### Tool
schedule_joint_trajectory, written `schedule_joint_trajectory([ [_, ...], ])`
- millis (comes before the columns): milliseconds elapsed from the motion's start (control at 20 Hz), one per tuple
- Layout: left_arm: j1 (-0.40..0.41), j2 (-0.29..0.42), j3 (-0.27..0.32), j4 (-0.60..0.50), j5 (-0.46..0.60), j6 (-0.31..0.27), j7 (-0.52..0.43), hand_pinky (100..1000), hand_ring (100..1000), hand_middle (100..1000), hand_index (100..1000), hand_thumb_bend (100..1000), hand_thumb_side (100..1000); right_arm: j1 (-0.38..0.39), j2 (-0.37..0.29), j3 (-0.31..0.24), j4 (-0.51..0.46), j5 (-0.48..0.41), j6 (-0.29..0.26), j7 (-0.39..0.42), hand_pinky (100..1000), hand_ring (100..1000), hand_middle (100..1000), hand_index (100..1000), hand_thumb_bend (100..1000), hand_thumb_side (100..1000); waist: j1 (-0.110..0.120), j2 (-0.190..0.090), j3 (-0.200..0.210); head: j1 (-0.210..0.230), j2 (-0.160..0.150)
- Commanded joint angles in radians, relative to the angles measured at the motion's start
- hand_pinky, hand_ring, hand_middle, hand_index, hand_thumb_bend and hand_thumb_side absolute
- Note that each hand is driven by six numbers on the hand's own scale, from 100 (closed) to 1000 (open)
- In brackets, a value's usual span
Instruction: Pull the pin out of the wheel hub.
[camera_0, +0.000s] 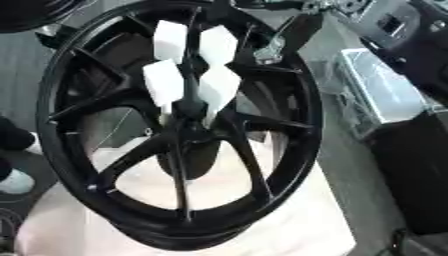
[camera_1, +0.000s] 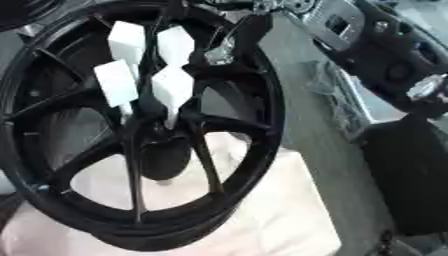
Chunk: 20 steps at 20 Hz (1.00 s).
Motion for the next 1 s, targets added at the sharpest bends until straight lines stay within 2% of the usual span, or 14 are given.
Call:
schedule_joint_trajectory([
  [50,-0.004,0.010,0.004,-0.007,0.003,0.002,0.002,700,907,845,737,156,922,-0.008,-0.039,-0.019,-0.009,-0.009,0.002,0.009,932,845,844,904,317,644,0.002,-0.009,0.001,-0.006,-0.011],
  [1000,-0.001,0.005,0.004,0.000,0.000,0.005,0.004,703,890,843,736,160,943,-0.003,-0.023,-0.027,-0.011,-0.023,0.037,-0.004,939,842,834,905,291,580,-0.014,0.019,0.009,-0.031,-0.044],
])
